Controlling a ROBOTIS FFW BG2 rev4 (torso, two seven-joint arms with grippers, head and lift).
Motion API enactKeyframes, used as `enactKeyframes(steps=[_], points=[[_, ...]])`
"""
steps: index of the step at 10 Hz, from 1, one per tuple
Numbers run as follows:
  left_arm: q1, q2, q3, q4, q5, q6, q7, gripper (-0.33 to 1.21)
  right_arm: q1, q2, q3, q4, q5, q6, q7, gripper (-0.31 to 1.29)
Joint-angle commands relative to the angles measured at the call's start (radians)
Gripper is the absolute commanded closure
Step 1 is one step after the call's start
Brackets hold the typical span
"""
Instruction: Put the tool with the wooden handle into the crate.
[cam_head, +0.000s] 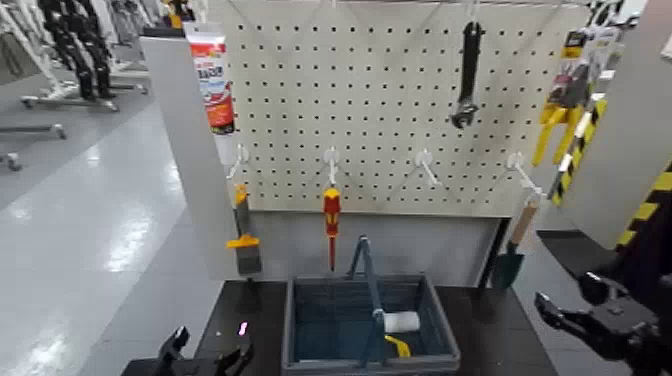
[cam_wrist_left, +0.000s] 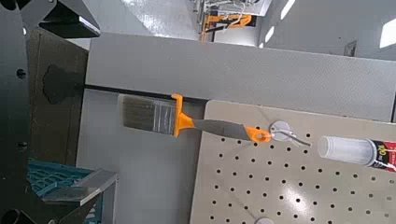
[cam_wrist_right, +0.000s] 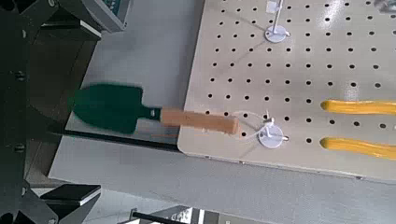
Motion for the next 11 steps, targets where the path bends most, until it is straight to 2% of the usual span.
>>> enactKeyframes(steps=[1, 3, 6, 11], points=[[-0.005, -0.001, 0.0, 0.003, 0.0, 0.003, -0.003, 0.11, -0.061, -0.057, 0.02, 0.051, -0.01, 0.023, 0.028, 0.15], [-0.005, -0.004, 0.002, 0.003, 0.003, 0.005, -0.007, 0.11, -0.118, -0.098, 0.04, 0.106, -0.019, 0.023, 0.045, 0.15], [-0.005, -0.006, 0.003, 0.004, 0.005, 0.006, -0.012, 0.11, -0.211, -0.152, 0.101, 0.206, -0.028, 0.015, 0.07, 0.15], [-0.009, -0.009, 0.003, 0.004, 0.006, 0.009, -0.016, 0.11, -0.358, -0.173, 0.211, 0.421, -0.07, -0.082, 0.071, 0.15]])
